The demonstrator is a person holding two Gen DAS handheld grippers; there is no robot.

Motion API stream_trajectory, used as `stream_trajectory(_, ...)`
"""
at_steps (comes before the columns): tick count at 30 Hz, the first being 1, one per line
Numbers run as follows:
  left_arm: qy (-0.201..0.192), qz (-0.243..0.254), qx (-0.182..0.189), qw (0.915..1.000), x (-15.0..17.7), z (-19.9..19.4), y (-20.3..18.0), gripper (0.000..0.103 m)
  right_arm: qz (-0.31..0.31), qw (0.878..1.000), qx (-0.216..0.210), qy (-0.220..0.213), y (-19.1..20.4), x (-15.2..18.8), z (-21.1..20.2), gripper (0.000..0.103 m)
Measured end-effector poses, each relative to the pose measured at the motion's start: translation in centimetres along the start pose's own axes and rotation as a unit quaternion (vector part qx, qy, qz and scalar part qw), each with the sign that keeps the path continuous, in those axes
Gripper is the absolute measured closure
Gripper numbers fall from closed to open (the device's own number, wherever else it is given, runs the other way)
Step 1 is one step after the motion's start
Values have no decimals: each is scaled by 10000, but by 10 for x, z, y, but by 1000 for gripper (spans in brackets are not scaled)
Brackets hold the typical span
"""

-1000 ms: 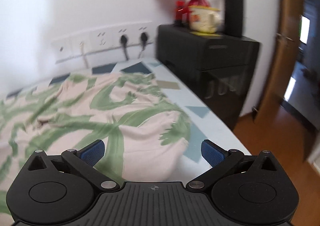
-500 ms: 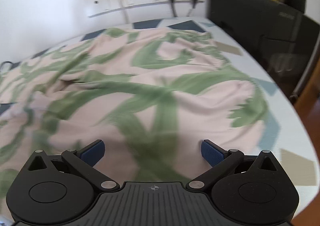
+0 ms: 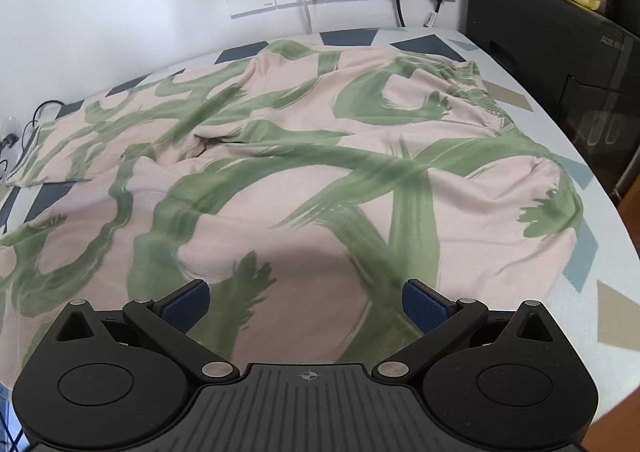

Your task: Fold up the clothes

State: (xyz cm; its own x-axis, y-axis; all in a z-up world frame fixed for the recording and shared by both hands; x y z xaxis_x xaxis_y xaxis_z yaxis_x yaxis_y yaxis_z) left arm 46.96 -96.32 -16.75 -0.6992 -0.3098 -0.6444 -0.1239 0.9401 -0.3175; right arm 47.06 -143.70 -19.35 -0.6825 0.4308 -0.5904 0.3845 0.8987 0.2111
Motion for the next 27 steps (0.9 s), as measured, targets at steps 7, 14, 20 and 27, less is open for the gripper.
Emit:
stream_trajectory(7, 356, -295, 441, 9980, 0, 14, 13, 40, 10, 9998, 203, -87, 20, 1, -13, 1)
stream_trajectory(14, 212, -608, 1165, 9911, 3, 18, 19, 40, 50, 9992, 380, -98, 38, 5, -25, 1)
stream_trajectory(20, 198, -742, 1488, 9859, 0, 26, 19, 40, 237, 9980, 580, -99, 40, 2, -31, 1)
stream_trajectory(27, 93, -702, 1400, 9876, -17, 49, 6, 48, -161, 9982, 537, -200, 62, 3, -34, 1)
Point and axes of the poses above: each gripper's, at about its wrist camera, not at the fingertips, and z roughly the way its jaws point, y to its left, x to its underside, the point moved 6 cm from there along z, roughly the way its jaws point, and after that the axes turned 4 degrees about z, right-handed, at the moved point
